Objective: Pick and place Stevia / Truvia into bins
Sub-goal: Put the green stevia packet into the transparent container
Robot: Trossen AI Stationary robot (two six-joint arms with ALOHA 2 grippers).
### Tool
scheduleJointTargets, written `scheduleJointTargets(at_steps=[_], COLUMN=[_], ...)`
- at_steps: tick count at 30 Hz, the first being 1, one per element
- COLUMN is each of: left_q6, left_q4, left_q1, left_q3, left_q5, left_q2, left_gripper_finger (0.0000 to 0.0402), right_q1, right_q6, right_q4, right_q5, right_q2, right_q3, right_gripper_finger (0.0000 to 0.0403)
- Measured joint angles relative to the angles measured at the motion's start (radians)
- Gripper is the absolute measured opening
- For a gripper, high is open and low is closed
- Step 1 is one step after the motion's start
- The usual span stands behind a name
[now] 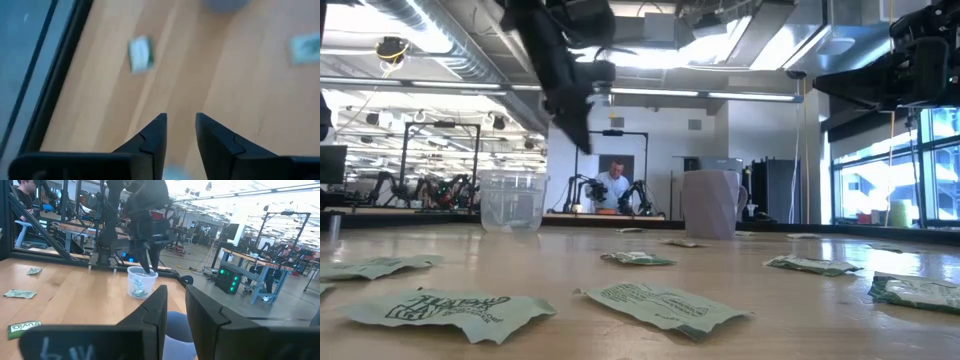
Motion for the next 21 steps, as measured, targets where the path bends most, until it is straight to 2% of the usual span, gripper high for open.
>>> scheduleJointTargets(at_steps=[5,9,14,21], left_q6=[0.039,0.047,0.06,0.121], left_q4=[0.166,0.227,0.259,0.295], left_q1=[0.045,0.095,0.138,0.188], left_q3=[0.0,0.0,0.001,0.018], left_q5=[0.036,0.138,0.154,0.248], left_q2=[0.0,0.016,0.092,0.235], left_gripper_finger=[0.0113,0.0115,0.0114,0.0115], right_q1=[0.0,0.0,0.0,0.0], right_q6=[0.0,0.0,0.0,-0.022], right_q4=[0.0,0.0,0.0,-0.004], right_q5=[0.0,0.0,0.0,0.0], right_q2=[0.0,0.0,0.0,0.0], right_q3=[0.0,0.0,0.0,0.0], right_gripper_finger=[0.0075,0.0074,0.0075,0.0075])
